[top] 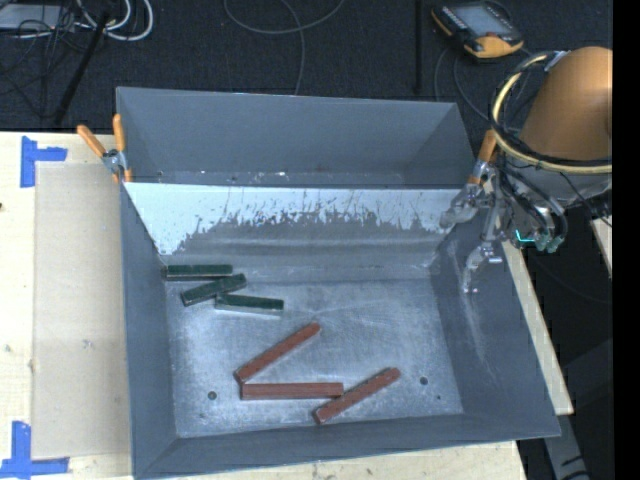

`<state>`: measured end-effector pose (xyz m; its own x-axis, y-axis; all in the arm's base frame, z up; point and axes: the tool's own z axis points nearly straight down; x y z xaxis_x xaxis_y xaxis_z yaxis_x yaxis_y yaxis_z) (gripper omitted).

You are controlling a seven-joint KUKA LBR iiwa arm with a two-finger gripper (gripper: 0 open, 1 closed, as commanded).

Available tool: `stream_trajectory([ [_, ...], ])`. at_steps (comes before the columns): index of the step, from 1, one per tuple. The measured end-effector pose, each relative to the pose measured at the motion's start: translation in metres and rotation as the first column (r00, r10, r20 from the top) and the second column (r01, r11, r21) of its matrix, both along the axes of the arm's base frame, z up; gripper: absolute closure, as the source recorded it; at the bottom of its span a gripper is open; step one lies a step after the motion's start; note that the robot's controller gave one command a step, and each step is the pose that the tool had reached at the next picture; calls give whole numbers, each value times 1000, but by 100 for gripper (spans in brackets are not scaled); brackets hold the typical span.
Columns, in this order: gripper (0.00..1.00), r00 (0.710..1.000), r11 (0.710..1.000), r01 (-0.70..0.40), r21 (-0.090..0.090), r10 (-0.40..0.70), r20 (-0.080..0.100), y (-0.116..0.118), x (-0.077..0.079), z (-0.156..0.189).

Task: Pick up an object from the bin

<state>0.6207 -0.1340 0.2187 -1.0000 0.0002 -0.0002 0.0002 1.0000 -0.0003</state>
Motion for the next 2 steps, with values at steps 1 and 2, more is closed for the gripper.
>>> stream_trajectory([
  [1,0,998,998,-58,-1,58,4,21,-41,-51],
  [2,0,993,993,-120,3,120,-6,44,-86,-106],
])
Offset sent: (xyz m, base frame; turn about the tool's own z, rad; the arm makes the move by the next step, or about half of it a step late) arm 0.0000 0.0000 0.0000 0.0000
